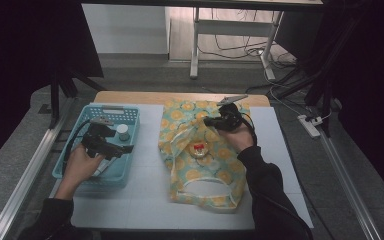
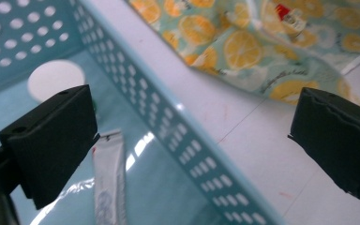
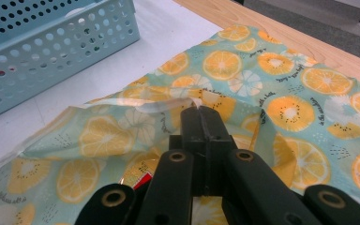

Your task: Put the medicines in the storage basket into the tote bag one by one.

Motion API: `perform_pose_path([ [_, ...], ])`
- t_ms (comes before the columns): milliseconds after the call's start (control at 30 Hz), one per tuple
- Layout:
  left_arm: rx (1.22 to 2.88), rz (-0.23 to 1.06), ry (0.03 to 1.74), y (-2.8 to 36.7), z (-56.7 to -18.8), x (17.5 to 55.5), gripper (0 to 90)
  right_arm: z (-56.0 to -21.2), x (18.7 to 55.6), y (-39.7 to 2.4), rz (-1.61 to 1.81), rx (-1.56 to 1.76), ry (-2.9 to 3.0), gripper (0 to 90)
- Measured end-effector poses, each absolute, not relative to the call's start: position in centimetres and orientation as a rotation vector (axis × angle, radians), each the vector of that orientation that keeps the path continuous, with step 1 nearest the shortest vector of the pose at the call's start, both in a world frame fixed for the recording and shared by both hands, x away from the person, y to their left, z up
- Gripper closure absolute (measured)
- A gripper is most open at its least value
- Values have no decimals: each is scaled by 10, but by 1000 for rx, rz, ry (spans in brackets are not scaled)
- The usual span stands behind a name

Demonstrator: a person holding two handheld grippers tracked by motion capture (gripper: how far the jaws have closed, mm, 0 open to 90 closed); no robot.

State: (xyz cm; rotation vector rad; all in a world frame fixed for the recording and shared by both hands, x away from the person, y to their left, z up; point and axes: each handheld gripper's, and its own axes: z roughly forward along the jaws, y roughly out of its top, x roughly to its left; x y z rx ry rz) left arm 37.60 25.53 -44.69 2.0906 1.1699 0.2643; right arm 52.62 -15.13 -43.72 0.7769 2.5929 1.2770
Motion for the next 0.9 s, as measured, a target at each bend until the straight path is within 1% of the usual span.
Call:
perform_pose_path([
  [167,2086,278,1219,269,-453,376,9,-438,526,-151,1276,778,2594,900],
  [400,2091,261,1268,285,-466,380,5,-440,526,-150,1275,779,2596,900],
  [700,2125,258,1319,294,-483,391,0,-442,526,-151,1273,784,2597,900],
  [900,2194,259,1362,292,-494,400,0,-442,526,-151,1273,783,2598,900],
])
